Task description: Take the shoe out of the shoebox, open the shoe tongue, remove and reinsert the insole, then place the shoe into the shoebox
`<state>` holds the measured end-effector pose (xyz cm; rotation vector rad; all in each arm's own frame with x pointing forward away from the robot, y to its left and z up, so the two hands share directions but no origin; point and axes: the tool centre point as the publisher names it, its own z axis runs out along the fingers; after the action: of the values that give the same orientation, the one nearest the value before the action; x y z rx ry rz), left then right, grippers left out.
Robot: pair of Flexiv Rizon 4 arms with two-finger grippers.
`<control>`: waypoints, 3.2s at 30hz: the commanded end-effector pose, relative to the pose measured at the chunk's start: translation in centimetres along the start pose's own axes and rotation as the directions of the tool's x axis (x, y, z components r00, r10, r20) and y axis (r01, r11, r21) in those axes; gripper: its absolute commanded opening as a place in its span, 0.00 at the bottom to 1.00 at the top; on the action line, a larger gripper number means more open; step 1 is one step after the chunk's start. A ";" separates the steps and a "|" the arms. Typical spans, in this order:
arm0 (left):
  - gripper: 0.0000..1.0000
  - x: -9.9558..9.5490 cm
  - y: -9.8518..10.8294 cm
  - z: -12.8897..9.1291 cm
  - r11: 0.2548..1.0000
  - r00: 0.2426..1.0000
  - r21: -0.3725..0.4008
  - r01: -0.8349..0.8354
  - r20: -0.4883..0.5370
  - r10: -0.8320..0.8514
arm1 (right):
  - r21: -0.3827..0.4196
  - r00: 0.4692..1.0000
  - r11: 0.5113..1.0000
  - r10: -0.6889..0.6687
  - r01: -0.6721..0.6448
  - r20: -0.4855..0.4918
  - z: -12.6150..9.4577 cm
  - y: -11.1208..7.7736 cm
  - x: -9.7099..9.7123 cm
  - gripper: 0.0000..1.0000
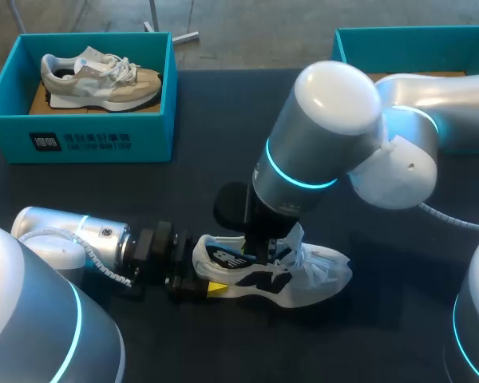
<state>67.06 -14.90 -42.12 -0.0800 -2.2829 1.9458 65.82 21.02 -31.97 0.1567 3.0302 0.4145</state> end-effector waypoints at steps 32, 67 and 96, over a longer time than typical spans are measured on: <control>0.00 -0.2 0.2 0.1 1.000 1.000 -0.002 0.000 0.002 0.000 | 0.039 1.000 0.999 0.020 -0.019 -0.016 -0.6 2.3 0.5 0.22; 0.00 -0.2 0.2 0.1 1.000 1.000 -0.002 0.000 0.002 0.000 | 0.081 0.984 0.988 0.142 -0.134 -0.109 3.5 1.8 0.3 0.22; 0.00 -0.2 0.2 0.1 1.000 1.000 -0.002 0.000 0.002 0.000 | -0.120 0.991 0.988 -0.104 0.095 -0.078 1.6 1.7 0.6 0.00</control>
<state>67.06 -14.89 -42.12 -0.0798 -2.2830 1.9457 65.61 23.26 -32.91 -0.0092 3.0686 0.5790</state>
